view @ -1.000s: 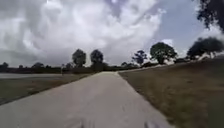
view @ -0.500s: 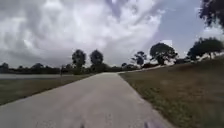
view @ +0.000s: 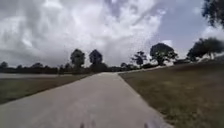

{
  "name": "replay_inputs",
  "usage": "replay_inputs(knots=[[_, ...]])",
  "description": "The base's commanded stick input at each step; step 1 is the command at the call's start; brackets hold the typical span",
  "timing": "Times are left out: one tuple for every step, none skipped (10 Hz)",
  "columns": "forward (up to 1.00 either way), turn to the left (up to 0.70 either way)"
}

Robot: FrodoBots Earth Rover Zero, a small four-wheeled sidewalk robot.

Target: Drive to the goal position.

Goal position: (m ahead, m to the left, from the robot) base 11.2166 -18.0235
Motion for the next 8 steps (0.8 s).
replay_inputs(knots=[[0.85, 0.0], [0.85, 0.0], [0.85, 0.0], [0.85, 0.0], [0.85, 0.0], [0.85, 0.0], [0.85, 0.34], [0.85, 0.34]])
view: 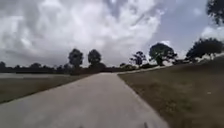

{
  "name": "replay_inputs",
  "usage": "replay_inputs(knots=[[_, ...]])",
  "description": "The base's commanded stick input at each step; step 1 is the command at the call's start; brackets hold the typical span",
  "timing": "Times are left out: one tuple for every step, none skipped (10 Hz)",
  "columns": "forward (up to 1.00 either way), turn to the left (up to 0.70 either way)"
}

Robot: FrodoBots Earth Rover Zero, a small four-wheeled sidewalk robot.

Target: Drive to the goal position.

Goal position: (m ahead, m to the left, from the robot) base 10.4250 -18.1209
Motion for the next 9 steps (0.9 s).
replay_inputs(knots=[[0.85, 0.22], [0.85, 0.0], [0.85, 0.0], [0.85, 0.0], [0.85, 0.0], [0.85, 0.0], [0.85, 0.0], [0.85, 0.0], [0.85, 0.0]])
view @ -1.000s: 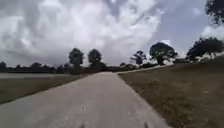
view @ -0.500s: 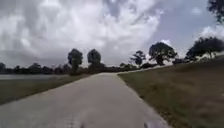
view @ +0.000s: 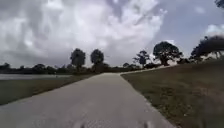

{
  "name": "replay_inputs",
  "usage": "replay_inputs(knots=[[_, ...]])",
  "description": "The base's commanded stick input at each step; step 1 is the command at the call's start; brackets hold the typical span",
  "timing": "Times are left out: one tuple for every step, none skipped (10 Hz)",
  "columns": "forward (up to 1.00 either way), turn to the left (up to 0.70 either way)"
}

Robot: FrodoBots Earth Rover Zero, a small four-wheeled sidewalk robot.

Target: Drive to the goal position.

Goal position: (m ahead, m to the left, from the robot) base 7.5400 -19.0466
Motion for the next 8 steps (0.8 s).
replay_inputs(knots=[[0.85, 0.0], [0.85, 0.0], [0.85, 0.0], [0.85, 0.0], [0.85, 0.0], [0.85, 0.0], [0.85, 0.0], [0.85, 0.0]])
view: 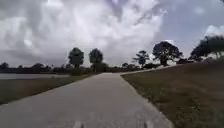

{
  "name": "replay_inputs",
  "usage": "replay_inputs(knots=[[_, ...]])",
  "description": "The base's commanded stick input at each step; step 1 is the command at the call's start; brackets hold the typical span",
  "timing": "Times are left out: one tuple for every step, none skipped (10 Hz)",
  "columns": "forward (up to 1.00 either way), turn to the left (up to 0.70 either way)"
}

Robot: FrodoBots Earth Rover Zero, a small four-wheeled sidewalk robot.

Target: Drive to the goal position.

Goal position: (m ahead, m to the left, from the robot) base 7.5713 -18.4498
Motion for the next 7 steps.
replay_inputs(knots=[[0.85, 0.0], [0.85, 0.0], [0.85, 0.0], [0.85, 0.0], [0.85, 0.0], [0.85, 0.0], [0.85, 0.0]])
